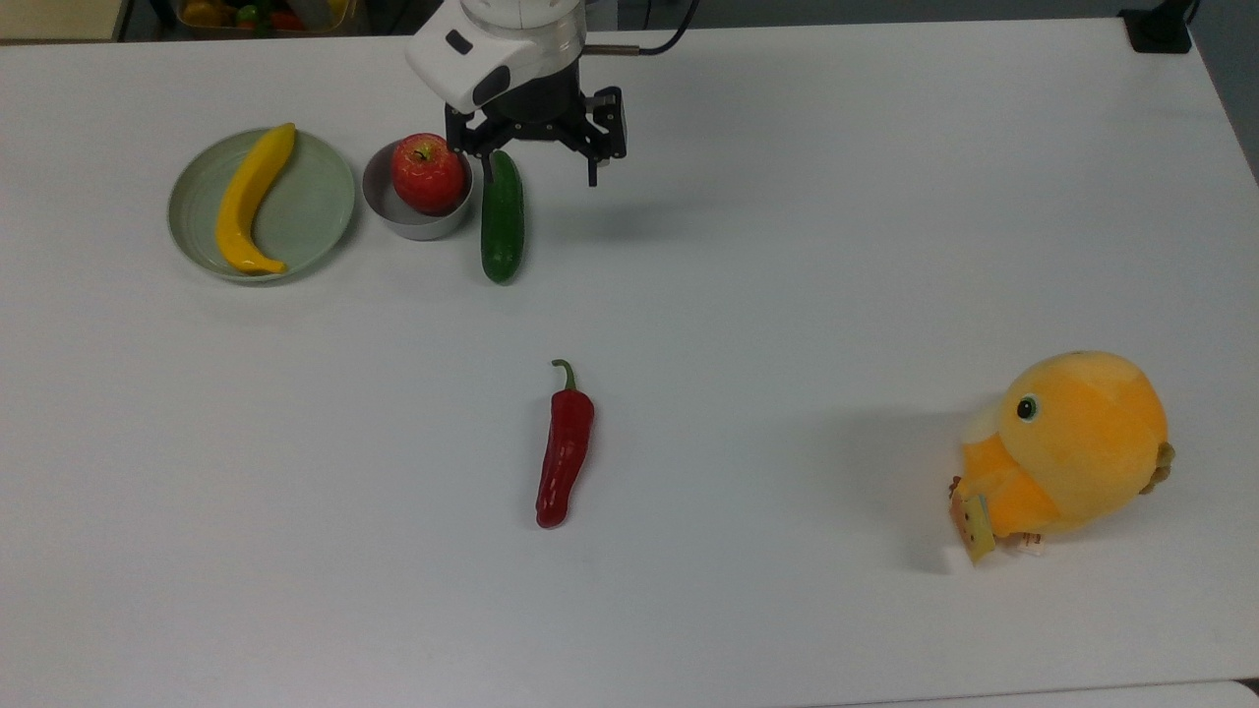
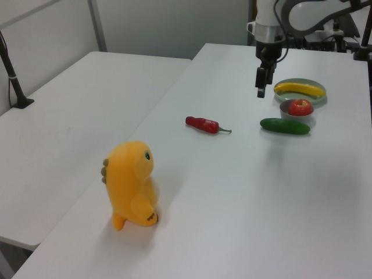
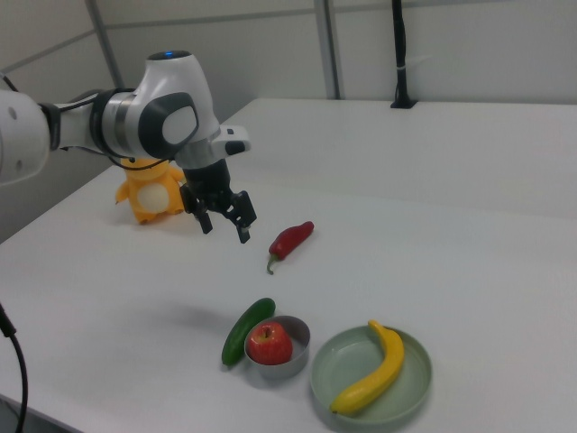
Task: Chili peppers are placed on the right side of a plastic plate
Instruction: 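Move the open gripper over the red chili pepper, then lower the gripper and close it around the red chili pepper, then lift the pepper and carry it toward the green plate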
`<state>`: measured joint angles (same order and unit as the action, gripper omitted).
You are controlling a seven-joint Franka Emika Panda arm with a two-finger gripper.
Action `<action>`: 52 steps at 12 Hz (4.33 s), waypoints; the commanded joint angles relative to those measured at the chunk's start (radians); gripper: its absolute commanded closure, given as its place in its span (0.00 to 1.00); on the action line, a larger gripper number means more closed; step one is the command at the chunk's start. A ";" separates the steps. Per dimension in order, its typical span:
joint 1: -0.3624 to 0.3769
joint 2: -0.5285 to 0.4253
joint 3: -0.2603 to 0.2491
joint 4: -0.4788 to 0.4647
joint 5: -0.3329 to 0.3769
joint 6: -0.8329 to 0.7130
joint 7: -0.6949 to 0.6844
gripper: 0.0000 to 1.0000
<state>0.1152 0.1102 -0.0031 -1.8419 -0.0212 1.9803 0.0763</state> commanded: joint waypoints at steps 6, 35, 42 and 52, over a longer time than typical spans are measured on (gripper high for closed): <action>0.009 0.325 -0.017 0.326 -0.011 0.075 0.249 0.00; -0.025 0.286 0.008 0.219 -0.218 0.247 0.278 0.98; -0.121 0.068 -0.059 0.030 -0.154 0.132 -0.121 0.98; -0.269 0.124 -0.360 0.033 -0.134 0.146 -0.769 0.98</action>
<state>-0.1371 0.2147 -0.3183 -1.7958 -0.1703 2.1055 -0.5868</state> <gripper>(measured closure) 0.568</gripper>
